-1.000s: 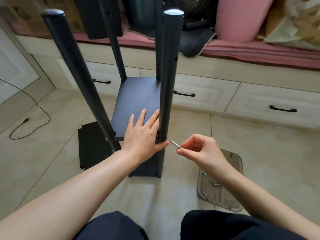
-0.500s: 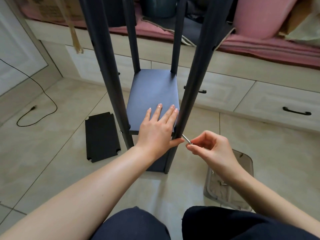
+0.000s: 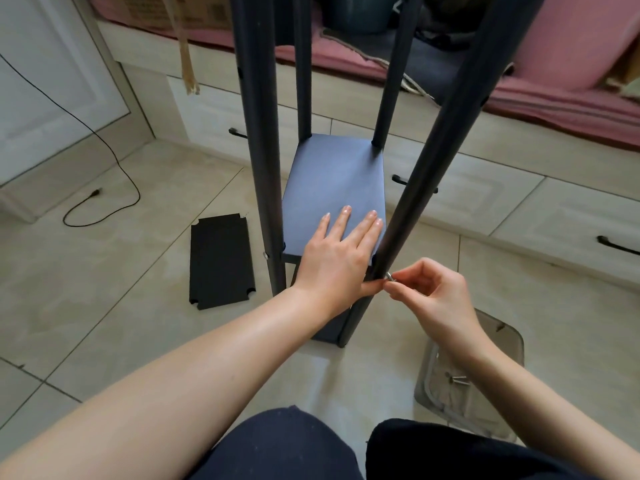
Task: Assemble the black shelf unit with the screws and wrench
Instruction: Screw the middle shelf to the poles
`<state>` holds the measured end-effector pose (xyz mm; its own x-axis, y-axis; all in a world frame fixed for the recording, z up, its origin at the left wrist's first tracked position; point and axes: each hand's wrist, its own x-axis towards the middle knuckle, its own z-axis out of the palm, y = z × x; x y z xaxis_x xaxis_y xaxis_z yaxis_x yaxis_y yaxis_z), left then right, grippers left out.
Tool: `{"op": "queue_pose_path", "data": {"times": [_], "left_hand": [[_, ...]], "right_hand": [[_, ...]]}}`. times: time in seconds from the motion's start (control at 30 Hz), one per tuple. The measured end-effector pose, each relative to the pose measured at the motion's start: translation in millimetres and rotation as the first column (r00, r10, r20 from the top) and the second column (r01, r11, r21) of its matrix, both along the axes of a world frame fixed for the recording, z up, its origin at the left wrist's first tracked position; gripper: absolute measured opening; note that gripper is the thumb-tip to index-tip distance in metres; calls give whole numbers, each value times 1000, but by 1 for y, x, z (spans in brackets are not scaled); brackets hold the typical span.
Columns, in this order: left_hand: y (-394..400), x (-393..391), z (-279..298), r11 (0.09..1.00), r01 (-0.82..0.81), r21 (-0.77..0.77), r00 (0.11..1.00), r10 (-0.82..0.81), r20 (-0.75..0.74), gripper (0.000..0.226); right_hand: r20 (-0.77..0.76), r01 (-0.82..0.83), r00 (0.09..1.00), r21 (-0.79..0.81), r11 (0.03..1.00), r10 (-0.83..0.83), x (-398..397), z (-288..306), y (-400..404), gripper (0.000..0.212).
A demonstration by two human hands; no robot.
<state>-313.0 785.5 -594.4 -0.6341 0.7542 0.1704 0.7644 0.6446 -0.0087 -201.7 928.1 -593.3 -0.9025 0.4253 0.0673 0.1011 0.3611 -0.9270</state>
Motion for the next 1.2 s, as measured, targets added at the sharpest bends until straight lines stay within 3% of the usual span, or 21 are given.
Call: {"op": "queue_pose_path", "data": {"times": [0.3,0.5,0.63,0.73,0.83,0.9,0.97,1.03,1.07,1.13,1.2], "left_hand": [[-2,1,2,1000,-1,4,1000,1,26,102],[-1,1,1,1000,0,-24,1000,1,27,108],[-3,2,6,999,17,-29,999,-15,47,99],[-16,19,8,960,85,265,989,-113,93,72],[-36,38,1,770,60,635,996,-84,8,35],[-46,46,-4,673,24,739,998,-65,27,15],[-50,53,-6,628,-59,776,986,-82,142,2],[-49,58,-5,602,-285,746,914,-65,402,6],[-47,60,-4,586,-436,683,825,-42,563,8],[-41,58,-2,531,-694,486,550,-43,834,13],[-32,55,2,458,-835,306,228,-218,949,13]], "right_hand": [[4,-9,1000,-54,999,9,-1,1,0,10],[-33,-60,997,251,966,71,1,5,0,16],[-122,-79,980,495,866,159,3,6,1,17],[-138,-40,984,456,889,114,3,4,0,19],[-127,-34,988,387,922,90,3,0,1,17],[-119,-33,990,336,941,78,4,-2,1,15],[-112,-21,992,310,951,58,5,-2,0,14],[-100,-10,994,292,956,41,5,-1,-1,13],[-96,-8,995,282,959,36,5,0,-2,13],[-92,-11,995,272,962,37,5,1,-4,15],[-87,-18,995,278,960,44,4,2,-5,15]]}}
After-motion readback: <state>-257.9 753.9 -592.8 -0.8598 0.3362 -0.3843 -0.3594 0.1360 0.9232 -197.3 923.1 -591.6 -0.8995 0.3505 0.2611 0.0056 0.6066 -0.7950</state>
